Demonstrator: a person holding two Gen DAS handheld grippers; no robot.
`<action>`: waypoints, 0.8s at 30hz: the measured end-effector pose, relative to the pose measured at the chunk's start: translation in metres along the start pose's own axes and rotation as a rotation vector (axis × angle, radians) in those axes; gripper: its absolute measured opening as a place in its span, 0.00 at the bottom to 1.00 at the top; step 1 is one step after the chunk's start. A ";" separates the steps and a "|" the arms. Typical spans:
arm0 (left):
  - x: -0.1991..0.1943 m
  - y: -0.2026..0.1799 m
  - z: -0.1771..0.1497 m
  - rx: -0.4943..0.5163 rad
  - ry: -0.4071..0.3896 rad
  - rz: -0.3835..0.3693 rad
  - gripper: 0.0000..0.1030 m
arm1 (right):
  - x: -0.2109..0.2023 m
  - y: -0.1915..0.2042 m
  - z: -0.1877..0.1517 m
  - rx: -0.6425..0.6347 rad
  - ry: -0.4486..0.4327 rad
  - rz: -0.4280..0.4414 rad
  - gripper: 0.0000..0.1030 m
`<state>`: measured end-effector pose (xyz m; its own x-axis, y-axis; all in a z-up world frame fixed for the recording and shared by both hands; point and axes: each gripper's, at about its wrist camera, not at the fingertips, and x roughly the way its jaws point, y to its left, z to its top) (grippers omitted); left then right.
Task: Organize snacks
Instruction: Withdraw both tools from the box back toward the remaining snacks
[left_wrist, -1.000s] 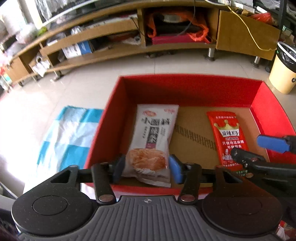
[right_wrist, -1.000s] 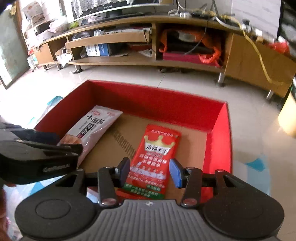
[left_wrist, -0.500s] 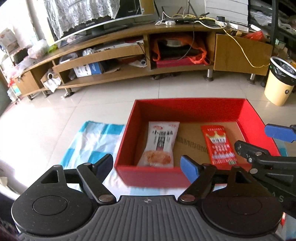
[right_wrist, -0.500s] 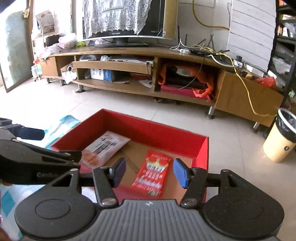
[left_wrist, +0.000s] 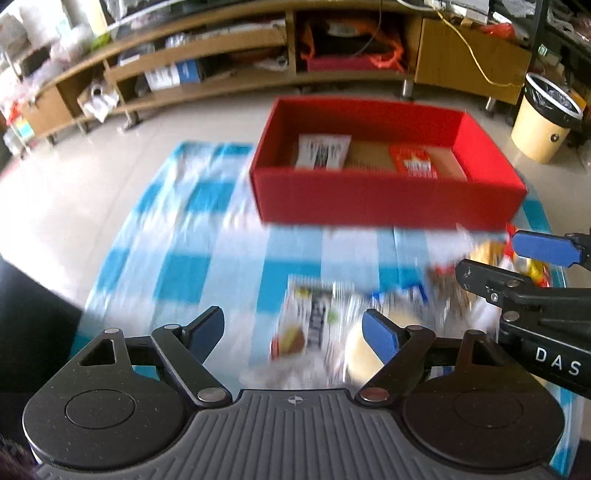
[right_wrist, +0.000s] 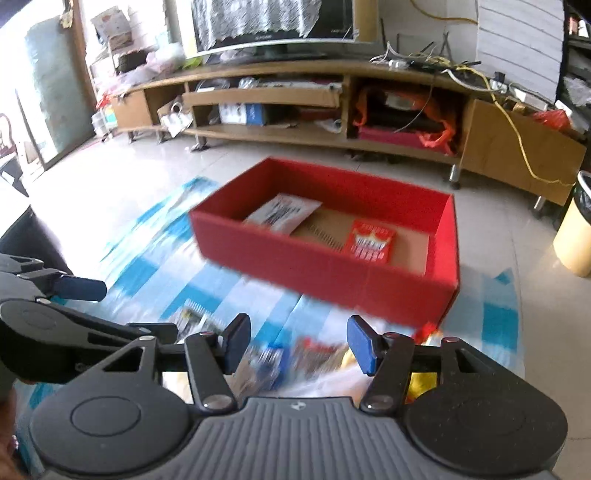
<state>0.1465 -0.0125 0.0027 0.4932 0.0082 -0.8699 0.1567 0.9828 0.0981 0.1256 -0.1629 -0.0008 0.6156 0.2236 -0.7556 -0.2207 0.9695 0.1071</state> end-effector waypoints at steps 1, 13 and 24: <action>-0.001 0.002 -0.006 -0.005 0.008 -0.001 0.84 | -0.002 0.003 -0.005 -0.002 0.007 0.004 0.55; 0.000 0.003 -0.058 -0.027 0.104 -0.025 0.85 | -0.013 0.024 -0.047 -0.033 0.084 0.005 0.56; 0.014 -0.002 -0.070 -0.019 0.157 -0.021 0.85 | -0.006 0.017 -0.068 -0.018 0.138 0.007 0.56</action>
<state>0.0934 -0.0015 -0.0434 0.3500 0.0152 -0.9366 0.1481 0.9864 0.0714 0.0671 -0.1541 -0.0383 0.5046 0.2137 -0.8365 -0.2392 0.9656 0.1023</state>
